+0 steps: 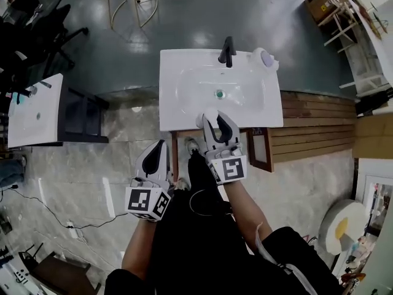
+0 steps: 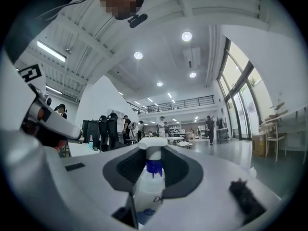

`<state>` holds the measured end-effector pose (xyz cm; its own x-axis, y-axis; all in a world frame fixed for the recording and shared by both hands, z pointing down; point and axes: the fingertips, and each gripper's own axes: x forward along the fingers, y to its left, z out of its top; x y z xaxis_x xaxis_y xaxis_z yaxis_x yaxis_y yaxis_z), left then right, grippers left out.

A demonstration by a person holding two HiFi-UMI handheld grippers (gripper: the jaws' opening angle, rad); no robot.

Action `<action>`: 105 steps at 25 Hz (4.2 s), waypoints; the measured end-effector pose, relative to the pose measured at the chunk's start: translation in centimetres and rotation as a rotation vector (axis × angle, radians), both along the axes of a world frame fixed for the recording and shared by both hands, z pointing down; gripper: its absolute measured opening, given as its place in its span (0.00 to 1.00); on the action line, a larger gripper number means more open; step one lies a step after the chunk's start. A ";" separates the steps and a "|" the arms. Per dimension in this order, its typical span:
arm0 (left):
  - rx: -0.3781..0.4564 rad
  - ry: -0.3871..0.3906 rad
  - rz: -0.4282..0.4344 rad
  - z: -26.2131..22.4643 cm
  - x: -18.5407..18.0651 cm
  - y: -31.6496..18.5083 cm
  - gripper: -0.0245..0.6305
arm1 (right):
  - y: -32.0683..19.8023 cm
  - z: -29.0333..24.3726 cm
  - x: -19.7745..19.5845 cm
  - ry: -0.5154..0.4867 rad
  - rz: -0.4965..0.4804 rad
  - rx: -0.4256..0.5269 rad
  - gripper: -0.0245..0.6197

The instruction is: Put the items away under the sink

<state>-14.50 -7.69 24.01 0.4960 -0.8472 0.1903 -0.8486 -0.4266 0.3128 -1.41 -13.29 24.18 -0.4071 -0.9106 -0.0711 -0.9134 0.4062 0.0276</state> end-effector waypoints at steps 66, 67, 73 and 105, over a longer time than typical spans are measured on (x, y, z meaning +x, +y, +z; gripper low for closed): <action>0.007 0.003 0.171 33.0 17.6 8.2 0.04 | 15.6 32.0 14.4 -0.017 0.110 -0.004 0.20; 0.014 0.004 0.170 34.0 17.6 7.8 0.04 | 15.3 33.0 14.5 -0.015 0.112 0.000 0.20; 0.071 0.027 0.158 38.7 16.4 7.0 0.04 | 14.2 39.0 14.1 -0.011 0.128 0.023 0.20; 0.162 0.050 0.199 42.3 14.2 8.5 0.04 | 2.6 46.9 10.4 -0.001 0.141 0.072 0.20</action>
<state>-0.29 0.81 66.30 0.6616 -0.7492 0.0307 -0.7278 -0.6319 0.2664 8.98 -10.66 71.08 -0.2751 -0.9514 -0.1388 -0.9614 0.2705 0.0507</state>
